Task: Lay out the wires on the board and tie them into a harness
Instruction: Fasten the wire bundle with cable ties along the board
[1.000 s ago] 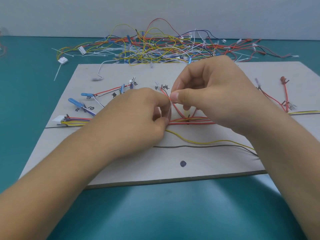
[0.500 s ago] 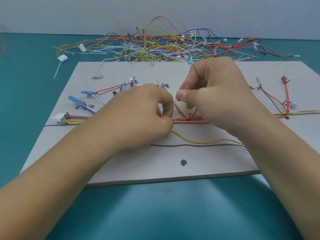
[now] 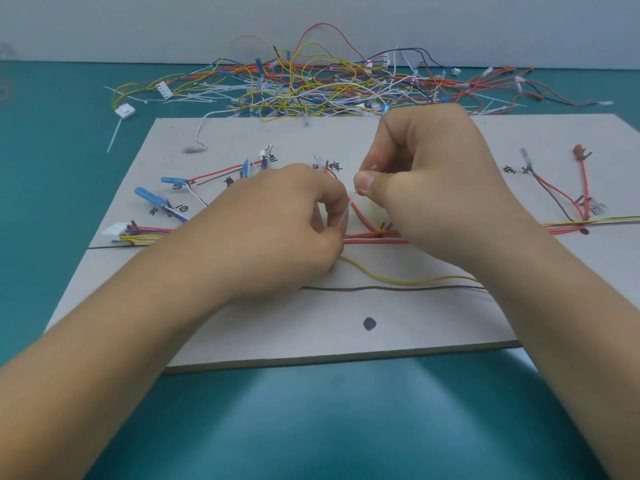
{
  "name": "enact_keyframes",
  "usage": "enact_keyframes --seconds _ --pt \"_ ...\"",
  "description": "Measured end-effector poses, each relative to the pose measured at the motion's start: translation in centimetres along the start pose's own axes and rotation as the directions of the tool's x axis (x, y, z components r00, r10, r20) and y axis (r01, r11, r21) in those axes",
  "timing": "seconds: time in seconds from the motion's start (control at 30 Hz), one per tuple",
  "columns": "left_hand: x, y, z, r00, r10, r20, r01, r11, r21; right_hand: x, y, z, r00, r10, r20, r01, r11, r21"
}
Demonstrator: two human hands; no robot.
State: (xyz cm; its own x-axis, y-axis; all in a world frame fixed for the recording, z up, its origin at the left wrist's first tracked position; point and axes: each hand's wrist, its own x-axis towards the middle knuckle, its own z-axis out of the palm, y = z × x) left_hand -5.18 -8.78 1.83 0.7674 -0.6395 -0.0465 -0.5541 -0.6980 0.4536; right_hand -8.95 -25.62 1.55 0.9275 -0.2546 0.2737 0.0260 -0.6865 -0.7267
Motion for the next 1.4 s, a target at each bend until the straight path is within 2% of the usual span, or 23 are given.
enact_keyframes --seconds 0.23,0.43,0.5,0.6,0.73,0.8,0.97,1.4 --pt "0.1 0.0 -0.1 1.0 0.007 0.006 -0.006 0.997 -0.072 -0.3 -0.1 0.2 0.999 0.007 -0.031 -0.009 0.999 -0.052" --pt "0.2 -0.1 0.0 0.999 0.018 -0.027 -0.019 0.999 -0.036 -0.4 -0.5 0.2 0.998 -0.009 -0.068 0.001 0.994 -0.112" --pt "-0.1 -0.4 0.2 0.998 0.025 -0.059 -0.025 1.0 0.003 -0.2 -0.6 -0.4 1.0 -0.02 -0.009 0.019 0.995 -0.096" --pt "-0.4 -0.7 0.5 0.994 0.041 -0.097 -0.041 0.999 0.005 0.1 -0.6 -2.3 0.984 0.001 0.175 0.01 0.998 -0.067" --pt "-0.8 -0.9 0.6 0.985 0.048 -0.165 -0.053 0.998 -0.028 0.1 -0.1 -4.4 0.921 0.105 0.375 -0.009 0.968 -0.249" --pt "-1.0 -0.9 0.8 0.979 0.043 -0.2 -0.051 0.998 -0.036 -0.1 -0.1 -4.4 0.892 0.135 0.431 0.001 0.953 -0.302" --pt "-1.1 -0.6 1.0 0.967 0.001 -0.253 -0.017 0.998 -0.061 -0.3 -0.1 -3.9 0.91 0.122 0.396 0.015 0.945 -0.326" --pt "-0.4 -0.4 0.8 0.977 -0.01 -0.213 0.012 1.0 0.007 -0.3 -0.1 -3.5 0.906 -0.003 0.424 0.152 0.935 -0.319"
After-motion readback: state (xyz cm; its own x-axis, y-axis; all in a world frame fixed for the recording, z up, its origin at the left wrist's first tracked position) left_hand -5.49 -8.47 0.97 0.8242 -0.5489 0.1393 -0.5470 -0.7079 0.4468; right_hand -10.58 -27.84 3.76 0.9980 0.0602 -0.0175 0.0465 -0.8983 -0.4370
